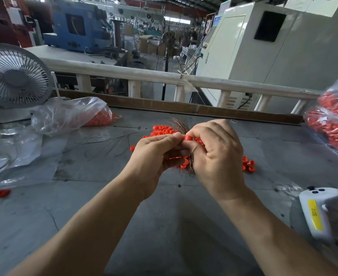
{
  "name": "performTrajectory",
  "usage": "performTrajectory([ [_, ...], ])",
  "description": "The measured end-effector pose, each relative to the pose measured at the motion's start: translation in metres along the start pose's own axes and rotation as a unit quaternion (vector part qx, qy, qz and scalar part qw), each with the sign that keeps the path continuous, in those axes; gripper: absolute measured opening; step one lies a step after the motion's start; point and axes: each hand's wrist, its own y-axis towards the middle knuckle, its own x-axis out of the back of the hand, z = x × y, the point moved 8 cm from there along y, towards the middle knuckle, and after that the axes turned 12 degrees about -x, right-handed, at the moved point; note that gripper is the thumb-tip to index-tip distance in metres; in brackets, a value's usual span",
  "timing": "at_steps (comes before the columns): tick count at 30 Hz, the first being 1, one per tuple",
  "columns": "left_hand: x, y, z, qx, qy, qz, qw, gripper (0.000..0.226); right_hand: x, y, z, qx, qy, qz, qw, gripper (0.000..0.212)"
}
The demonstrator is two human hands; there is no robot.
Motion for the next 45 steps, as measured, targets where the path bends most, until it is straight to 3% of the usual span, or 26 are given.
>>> performTrajectory([
  [7,0.002,0.000,-0.004,-0.015,-0.010,-0.018,1.000,0.022,-0.005,0.002,0.000,-0.022,-0.012,0.037,0.999,0.007],
  [13,0.005,0.000,-0.004,-0.017,0.001,-0.034,0.999,0.023,-0.016,-0.002,-0.004,-0.050,0.048,0.115,0.991,0.017],
  [28,0.018,0.005,0.004,-0.026,0.033,-0.058,0.997,0.031,-0.027,-0.007,-0.008,-0.070,0.088,0.167,0.980,0.023],
  [37,0.026,0.005,0.003,-0.028,0.064,-0.092,0.993,0.011,-0.033,-0.008,-0.017,-0.098,0.102,0.200,0.970,0.017],
  [42,0.026,0.004,0.001,-0.025,0.073,-0.094,0.993,0.011,-0.033,-0.007,-0.028,-0.122,0.084,0.181,0.972,0.017],
  [45,0.036,0.007,-0.006,-0.062,0.189,-0.117,0.973,0.013,-0.023,0.000,-0.058,-0.190,0.021,0.125,0.974,0.017],
])
